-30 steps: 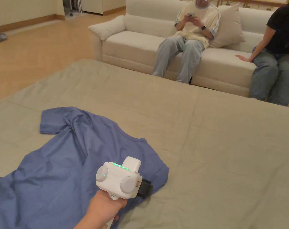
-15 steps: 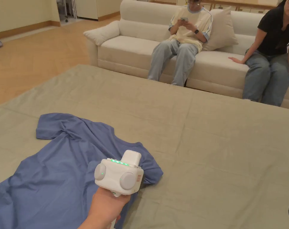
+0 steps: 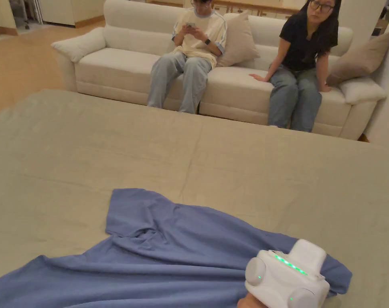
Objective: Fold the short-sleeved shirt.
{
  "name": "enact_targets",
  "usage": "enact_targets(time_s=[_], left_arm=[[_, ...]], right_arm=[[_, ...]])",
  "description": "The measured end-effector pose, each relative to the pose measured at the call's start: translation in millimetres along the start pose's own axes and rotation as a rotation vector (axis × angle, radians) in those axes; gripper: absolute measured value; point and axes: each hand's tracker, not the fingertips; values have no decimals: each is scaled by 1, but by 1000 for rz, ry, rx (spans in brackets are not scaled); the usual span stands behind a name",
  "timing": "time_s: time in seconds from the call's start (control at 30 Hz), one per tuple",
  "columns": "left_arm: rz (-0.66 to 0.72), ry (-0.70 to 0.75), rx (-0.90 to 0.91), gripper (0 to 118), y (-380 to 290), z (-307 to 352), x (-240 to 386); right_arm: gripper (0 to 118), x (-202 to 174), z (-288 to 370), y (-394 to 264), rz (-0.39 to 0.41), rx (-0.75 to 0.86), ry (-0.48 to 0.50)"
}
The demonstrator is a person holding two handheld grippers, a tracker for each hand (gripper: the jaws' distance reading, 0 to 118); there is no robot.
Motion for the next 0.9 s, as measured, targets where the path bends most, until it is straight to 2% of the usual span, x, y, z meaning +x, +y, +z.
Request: enact_targets(time_s=[0.03,0.1,0.2,0.33,0.43,0.47,0.5,0.53,0.57,0.6,0.67,0.73,0.9], left_arm=[[3,-44,-5,4,-5,-6,28],[-91,-130,-39,4,-23,-22,92],[-157,-215,-145,4,-59,-45,159],[-179,-171,-206,4,-88,-57,182],[-102,-155,-151,8,-84,-47,158],[-89,-142,-104,17,-79,-37,149],[-55,-125,-39,40,-69,-25,133],[-29,-127,4,79,-63,-13,123],[18,-139,58,106,-54,7,108],[75,-173,125,118,-44,32,91],[135,-246,292,116,-29,85,62],[99,-160,376,116,-14,148,41],[-62,188,693,117,-19,340,-6]], right_arm=[[0,5,8,2,-1,5,-11],[0,16,25,4,3,17,-41],[0,29,42,4,4,21,-69],[0,42,52,1,-4,12,-89],[0,47,58,-1,-8,18,-96],[0,48,61,-1,-9,21,-98],[0,49,63,-1,-13,24,-98],[0,49,65,0,-19,27,-96],[0,51,68,0,-24,34,-95],[0,50,71,1,-26,42,-94],[0,48,77,4,-26,50,-95],[0,44,82,9,-27,56,-94],[0,28,110,15,9,89,-89]])
